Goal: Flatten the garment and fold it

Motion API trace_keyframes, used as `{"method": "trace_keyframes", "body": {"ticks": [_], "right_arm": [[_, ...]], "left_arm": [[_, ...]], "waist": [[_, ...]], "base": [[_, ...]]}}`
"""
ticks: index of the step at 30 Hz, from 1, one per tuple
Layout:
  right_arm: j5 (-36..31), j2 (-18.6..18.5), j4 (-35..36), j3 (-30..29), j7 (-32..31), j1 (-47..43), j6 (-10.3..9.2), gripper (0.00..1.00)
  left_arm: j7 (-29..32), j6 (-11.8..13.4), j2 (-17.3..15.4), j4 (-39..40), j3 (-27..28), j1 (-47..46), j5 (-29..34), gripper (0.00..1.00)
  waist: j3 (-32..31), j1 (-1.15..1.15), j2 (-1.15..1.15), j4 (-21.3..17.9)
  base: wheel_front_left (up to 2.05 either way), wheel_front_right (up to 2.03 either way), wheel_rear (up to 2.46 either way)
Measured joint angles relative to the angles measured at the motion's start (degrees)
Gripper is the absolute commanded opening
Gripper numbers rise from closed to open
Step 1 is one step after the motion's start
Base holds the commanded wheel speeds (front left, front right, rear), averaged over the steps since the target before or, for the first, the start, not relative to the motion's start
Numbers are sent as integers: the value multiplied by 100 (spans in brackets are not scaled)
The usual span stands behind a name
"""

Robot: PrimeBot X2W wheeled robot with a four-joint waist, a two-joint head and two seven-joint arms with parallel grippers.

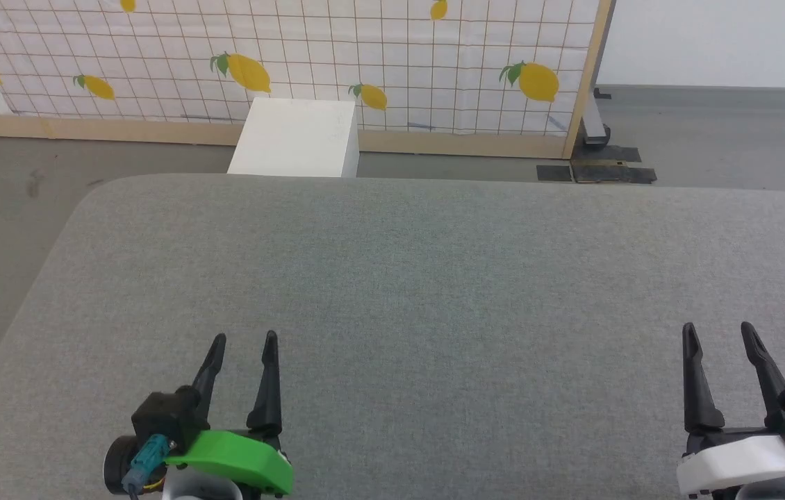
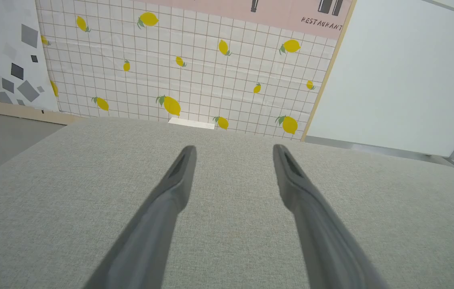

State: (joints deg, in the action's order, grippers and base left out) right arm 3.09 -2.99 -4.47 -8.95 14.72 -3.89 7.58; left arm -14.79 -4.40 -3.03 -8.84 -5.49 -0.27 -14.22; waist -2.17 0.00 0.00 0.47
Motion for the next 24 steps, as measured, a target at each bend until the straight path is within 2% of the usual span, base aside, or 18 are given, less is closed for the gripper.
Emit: {"method": "trace_keyframes", "body": {"ticks": [9,10,24], "right_arm": [[53,0,-1,12,0,-32,0,100],[54,0,-1,14,0,-47,0,0],[51,-2,-3,16,-34,-49,0,0]], "left_arm": [[0,0,0,-24,9,9,-2,100],[0,0,0,-26,9,12,-2,0],[49,-1,-1,-15,7,10,18,0]], "waist": [[-22,0,0,-2],[-25,0,0,-1],[-17,0,0,-4]], "base": [[0,0,0],[0,0,0],[0,0,0]]}}
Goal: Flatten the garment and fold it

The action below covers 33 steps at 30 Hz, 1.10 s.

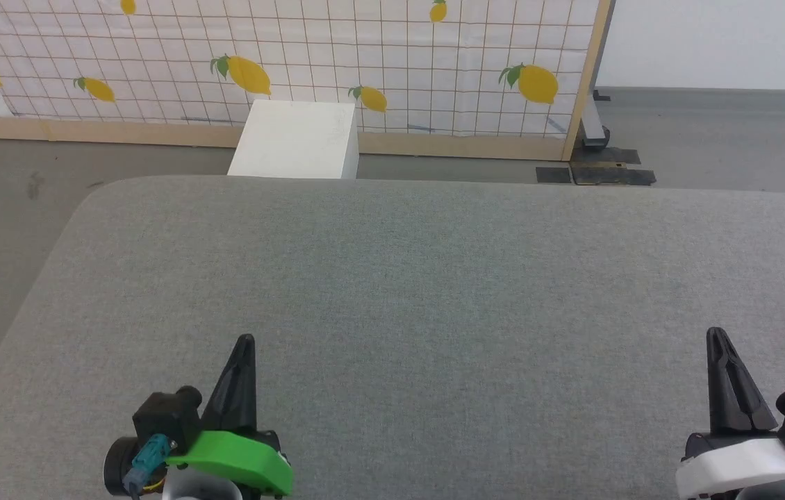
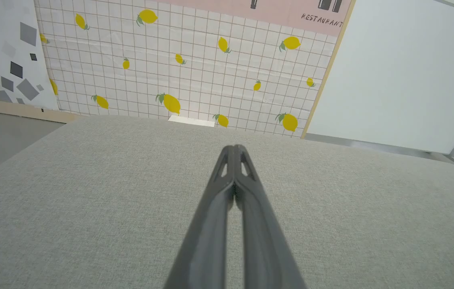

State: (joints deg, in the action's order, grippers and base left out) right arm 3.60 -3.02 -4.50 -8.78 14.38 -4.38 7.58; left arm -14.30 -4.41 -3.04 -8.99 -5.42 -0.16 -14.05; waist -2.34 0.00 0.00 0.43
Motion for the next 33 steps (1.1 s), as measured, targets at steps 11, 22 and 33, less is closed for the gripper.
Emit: {"method": "trace_keyframes", "body": {"ticks": [11,22,33], "right_arm": [[-10,0,14,77,-130,2,0,0],[-31,0,49,153,-258,8,0,0],[-62,0,89,231,-386,32,0,0]], "left_arm": [[116,10,0,64,41,0,110,0],[246,49,0,153,90,0,210,0],[367,96,0,227,130,0,350,0]], "waist": [[21,0,0,-4],[43,0,0,-8],[64,0,0,-12]], "base": [[0,0,0],[0,0,0],[0,0,0]]}}
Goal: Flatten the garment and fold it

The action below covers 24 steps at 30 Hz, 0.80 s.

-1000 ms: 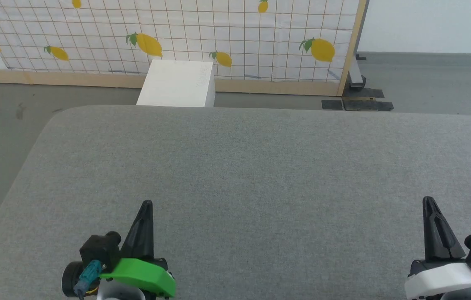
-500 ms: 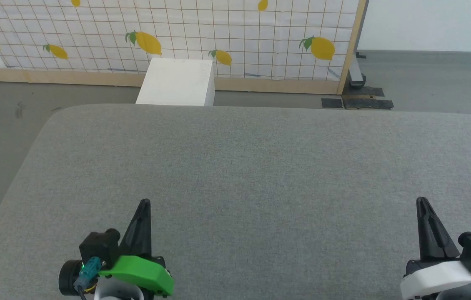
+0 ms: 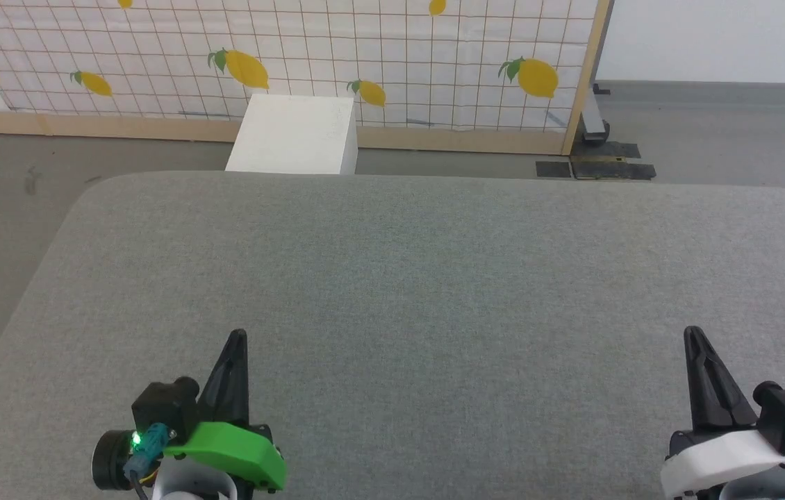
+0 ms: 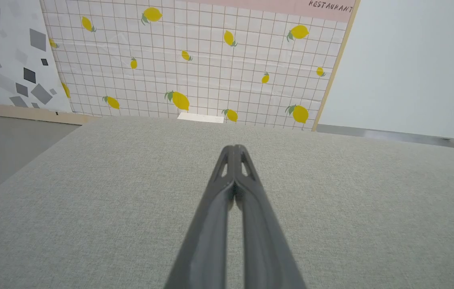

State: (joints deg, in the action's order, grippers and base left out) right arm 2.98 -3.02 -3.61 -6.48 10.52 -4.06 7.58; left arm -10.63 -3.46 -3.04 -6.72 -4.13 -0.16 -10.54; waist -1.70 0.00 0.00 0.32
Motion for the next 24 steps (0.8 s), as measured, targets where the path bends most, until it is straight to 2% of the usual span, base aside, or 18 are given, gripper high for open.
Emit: {"method": "trace_keyframes", "body": {"ticks": [24], "right_arm": [[-57,0,87,165,-256,68,0,0]], "left_arm": [[282,75,0,168,110,0,246,0]], "waist": [[45,0,0,-8]], "base": [[0,0,0]]}}
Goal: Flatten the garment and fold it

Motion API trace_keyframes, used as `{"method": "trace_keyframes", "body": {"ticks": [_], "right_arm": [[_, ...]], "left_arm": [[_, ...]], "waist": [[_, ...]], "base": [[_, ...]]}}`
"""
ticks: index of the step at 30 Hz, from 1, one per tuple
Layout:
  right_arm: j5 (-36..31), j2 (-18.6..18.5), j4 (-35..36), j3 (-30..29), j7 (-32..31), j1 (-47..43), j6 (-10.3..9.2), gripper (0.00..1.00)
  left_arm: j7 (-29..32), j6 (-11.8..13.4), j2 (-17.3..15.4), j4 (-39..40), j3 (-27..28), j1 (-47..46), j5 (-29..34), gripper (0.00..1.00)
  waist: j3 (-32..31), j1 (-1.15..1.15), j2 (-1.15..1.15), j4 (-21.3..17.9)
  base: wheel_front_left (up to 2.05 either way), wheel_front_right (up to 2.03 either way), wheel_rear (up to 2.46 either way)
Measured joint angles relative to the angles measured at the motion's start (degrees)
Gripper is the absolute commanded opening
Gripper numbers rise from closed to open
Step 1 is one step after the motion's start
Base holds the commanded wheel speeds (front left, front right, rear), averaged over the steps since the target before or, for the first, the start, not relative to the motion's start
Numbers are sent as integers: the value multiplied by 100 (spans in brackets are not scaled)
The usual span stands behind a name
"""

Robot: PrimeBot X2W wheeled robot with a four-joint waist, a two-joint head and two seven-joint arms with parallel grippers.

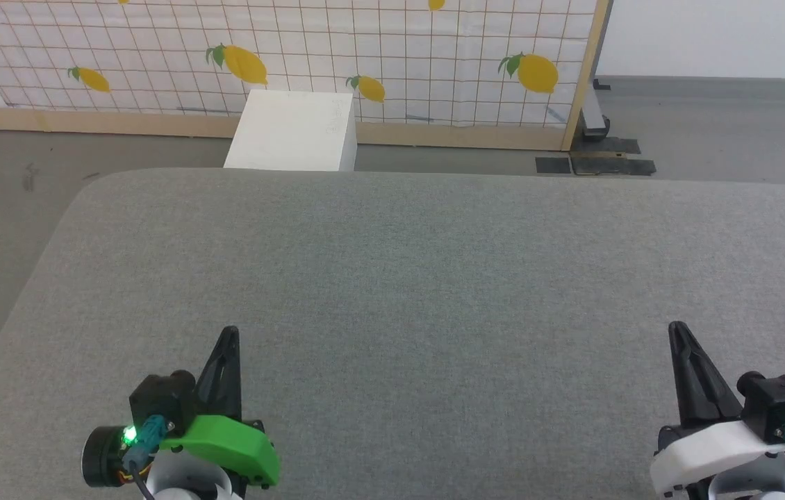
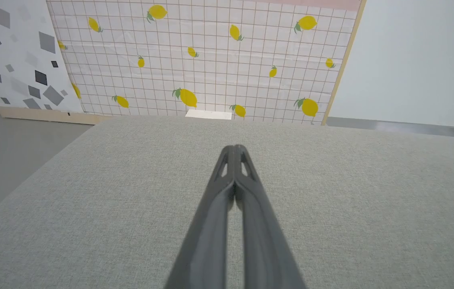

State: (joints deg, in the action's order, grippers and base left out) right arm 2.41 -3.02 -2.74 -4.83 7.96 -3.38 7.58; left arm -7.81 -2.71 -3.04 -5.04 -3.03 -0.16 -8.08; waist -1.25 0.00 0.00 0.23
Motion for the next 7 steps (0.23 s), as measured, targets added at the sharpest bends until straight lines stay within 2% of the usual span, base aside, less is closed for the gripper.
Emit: {"method": "trace_keyframes", "body": {"ticks": [7], "right_arm": [[-38,0,19,53,-98,40,0,0]], "left_arm": [[75,37,0,47,32,0,75,0]], "waist": [[14,0,0,-3]], "base": [[0,0,0]]}}
